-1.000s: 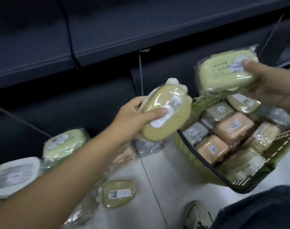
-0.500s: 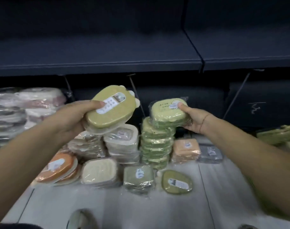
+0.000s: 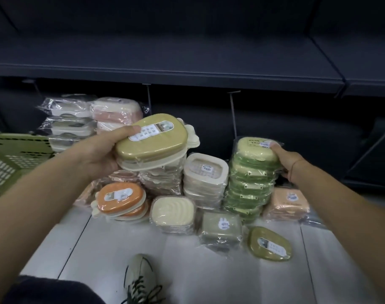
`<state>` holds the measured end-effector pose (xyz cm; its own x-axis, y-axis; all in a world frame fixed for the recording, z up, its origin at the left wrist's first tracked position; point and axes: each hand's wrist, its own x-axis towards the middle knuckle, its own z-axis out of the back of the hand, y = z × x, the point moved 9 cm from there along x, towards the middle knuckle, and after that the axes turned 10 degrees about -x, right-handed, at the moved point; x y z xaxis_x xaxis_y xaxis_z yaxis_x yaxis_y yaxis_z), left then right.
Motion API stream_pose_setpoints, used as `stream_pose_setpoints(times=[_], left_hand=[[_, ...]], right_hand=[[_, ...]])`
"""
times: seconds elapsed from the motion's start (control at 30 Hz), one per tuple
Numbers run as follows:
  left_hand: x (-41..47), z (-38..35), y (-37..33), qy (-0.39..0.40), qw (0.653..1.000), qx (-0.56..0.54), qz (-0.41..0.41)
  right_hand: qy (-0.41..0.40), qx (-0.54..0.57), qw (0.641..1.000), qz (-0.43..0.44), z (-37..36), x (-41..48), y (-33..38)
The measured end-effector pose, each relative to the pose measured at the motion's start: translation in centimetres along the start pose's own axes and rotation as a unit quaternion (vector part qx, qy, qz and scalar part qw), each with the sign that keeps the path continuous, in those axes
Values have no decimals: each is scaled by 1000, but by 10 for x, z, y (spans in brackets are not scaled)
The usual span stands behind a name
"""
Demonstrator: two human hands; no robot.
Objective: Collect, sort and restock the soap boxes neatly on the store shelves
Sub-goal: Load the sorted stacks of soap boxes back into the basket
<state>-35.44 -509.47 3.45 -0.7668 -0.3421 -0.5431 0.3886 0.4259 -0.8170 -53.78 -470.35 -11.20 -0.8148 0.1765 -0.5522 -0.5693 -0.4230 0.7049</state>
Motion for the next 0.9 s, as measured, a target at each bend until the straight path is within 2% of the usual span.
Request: stream_pose_setpoints(times=[0.07, 0.13, 0.17, 0.23, 0.3, 0.37, 0.43, 0.47, 0.5, 0.53, 0.63, 0.73, 0.8, 0.9], left_hand=[[-2, 3, 2, 3, 1000, 2, 6], [-4, 3, 3, 7, 1000, 7, 10], [-6, 2, 3, 13, 1000, 3, 14], [-9, -4, 5, 34, 999, -21, 23], [-14, -18, 15, 66, 996, -43, 35], [-20, -38, 35, 97, 992, -58, 59], [-27, -59, 66, 120, 986, -61, 95], [-31, -70, 83, 131, 984, -54, 111], [-38, -80, 98, 145, 980, -43, 128], [-43, -89, 114, 160, 976, -27, 142], [-53, -100, 153, 175, 970, 21, 169], [-49, -96, 173, 158, 969, 125, 144], [-42, -96, 174, 147, 960, 218, 99], [-27, -105, 150, 130, 931, 340, -36]], right_hand=[[-16, -4, 1000, -13, 1, -2, -4], [-69, -33, 997, -7, 7, -12, 0], [-108, -62, 992, 19, 12, -21, 7], [-188, -59, 973, 121, 19, -59, 31], [-199, 11, 953, 226, 15, -115, 46], [-86, 68, 958, 263, -14, -164, 41], [114, 140, 961, 210, -62, -205, 19], [201, 186, 946, 176, -83, -223, 8], [253, 221, 930, 148, -98, -235, -3], [276, 241, 922, 126, -107, -239, -15], [278, 293, 912, 72, -115, -233, -50], [292, 293, 909, 54, -104, -227, -77], [285, 262, 920, 52, -79, -214, -94], [252, 160, 951, 75, -23, -190, -119]])
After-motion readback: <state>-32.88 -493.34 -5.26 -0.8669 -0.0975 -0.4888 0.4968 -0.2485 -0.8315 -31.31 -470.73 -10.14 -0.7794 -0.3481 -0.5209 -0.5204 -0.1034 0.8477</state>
